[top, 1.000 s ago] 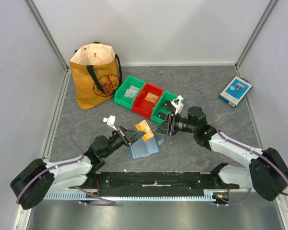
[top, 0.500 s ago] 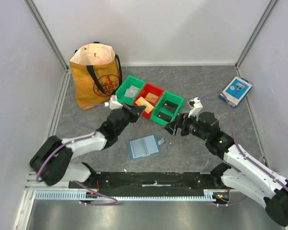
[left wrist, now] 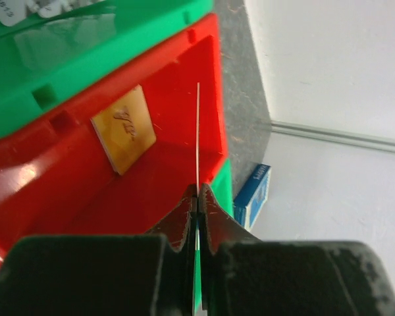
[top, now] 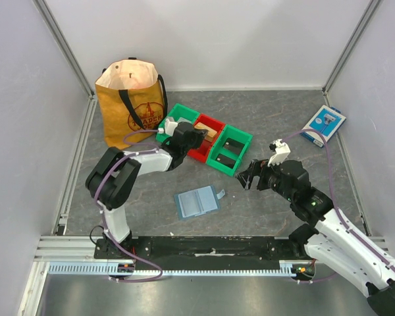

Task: Take the credit cards out of the card holder
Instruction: Place the credit card in the storage box.

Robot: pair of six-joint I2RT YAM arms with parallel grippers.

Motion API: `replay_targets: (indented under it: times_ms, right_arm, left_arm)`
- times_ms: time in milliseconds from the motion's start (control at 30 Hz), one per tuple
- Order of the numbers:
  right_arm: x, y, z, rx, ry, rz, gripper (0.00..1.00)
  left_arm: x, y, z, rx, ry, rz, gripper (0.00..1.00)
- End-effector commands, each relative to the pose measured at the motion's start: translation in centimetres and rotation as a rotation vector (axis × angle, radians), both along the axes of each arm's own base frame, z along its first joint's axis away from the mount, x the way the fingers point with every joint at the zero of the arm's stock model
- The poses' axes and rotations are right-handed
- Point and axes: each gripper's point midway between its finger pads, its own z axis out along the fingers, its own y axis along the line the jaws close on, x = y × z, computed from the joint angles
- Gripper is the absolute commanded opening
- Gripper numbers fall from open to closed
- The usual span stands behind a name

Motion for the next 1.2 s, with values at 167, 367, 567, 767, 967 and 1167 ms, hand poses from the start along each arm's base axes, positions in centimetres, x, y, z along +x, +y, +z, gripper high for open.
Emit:
replay_targets:
  times_ms: [167, 367, 567, 767, 967, 1167]
  right_arm:
    - [0.2, -1.0, -0.3, -0.072, -0.021, -0.015, 0.98]
    - [0.1, -1.0, -0.3, -0.075, -0.017, -0.011, 0.98]
    - [0.3, -0.9, 0.3, -0.064, -0.016, -0.013, 0.98]
    - [0.4, -0.7, 0.8, -0.063, -0.013, -0.013, 0.98]
    - [0.3, 0.8, 0.4, -0.062, 0.017, 0.065, 0.98]
    - [0.5, 3.3, -1.6, -0.076, 0.073, 0.150, 0.93]
  left_arm:
    - [3.8, 0.2, -2.1, 0.027, 0.081, 0.126, 0.02]
    - [3.9, 0.0, -2.3, 0.098, 0.084, 0.078, 0.37]
    - [1.7, 1.8, -2.7, 0.139, 0.098, 0.082, 0.72]
    - [-0.5, 2.2, 1.1, 0.160, 0.023, -0.007, 0.80]
    - [-4.4, 3.1, 5.8, 0.222, -0.109, -0.154, 0.80]
    - [-9.4, 5.8, 6.9, 0.441, -0.159, -0.315, 0.80]
